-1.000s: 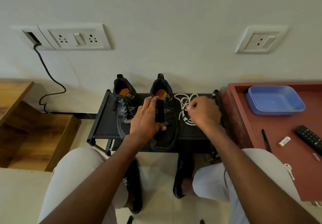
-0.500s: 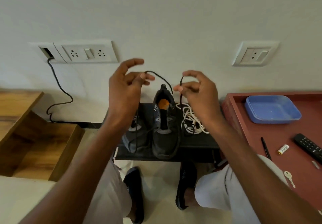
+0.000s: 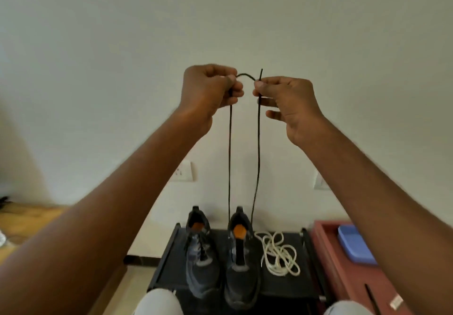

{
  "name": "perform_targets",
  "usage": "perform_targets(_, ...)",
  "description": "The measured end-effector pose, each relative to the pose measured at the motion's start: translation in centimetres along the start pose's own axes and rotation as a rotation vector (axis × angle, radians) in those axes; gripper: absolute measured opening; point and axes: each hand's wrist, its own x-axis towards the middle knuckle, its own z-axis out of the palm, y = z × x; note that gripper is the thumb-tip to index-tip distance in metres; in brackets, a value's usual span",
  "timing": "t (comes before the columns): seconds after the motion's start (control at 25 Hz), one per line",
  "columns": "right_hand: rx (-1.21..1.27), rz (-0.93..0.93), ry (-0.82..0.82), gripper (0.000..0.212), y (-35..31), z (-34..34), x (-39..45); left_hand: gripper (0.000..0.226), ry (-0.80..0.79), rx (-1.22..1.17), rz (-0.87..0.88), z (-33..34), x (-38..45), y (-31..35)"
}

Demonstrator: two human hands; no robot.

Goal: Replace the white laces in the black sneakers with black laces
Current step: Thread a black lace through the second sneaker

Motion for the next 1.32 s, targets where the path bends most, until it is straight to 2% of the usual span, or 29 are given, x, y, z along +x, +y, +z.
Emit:
perform_targets(0.16, -0.029, 0.041, -0.011, 0.011, -2.8, 0.4, 0.0, 0.025, -0.014, -0.068, 0.018, 0.8, -0.1, 1.8)
perform_targets(0.36, -0.037, 0.047, -0.014, 0.012, -4.6, 0.7, -0.1, 0.013, 0.034, -0.057, -0.043, 1.5, 0.0, 3.7)
perform_targets(0.56, -0.009, 0.102, -0.013, 0.013, -5.7, 0.6, 0.3, 0.024, 0.037, -0.022, -0.025, 1.4, 0.6, 4.5)
perform_targets(0.72, -0.009, 0.127, -0.02, 0.01, -6.0, 0.5, 0.7, 0.012, 0.066, -0.035, -0.076, 1.7, 0.9, 4.4)
perform_targets(0.88, -0.014, 0.141, -0.03, 0.01, -6.5, 0.4, 0.9, 0.009, 0.07, 0.096, -0.004, 2.1, 1.5, 4.5)
perform_targets(1.08, 0.002, 0.149, -0.045, 0.01, -7.4, 0.1, 0.9, 0.009, 0.042, 0.121, -0.012, 2.2, 1.8, 4.6)
perform_targets(1.32, -0.043, 0.15, -0.049, 0.008, -7.9, 0.1, 0.9, 0.005, 0.096, 0.248, 0.056, 2.1, 1.8, 5.1)
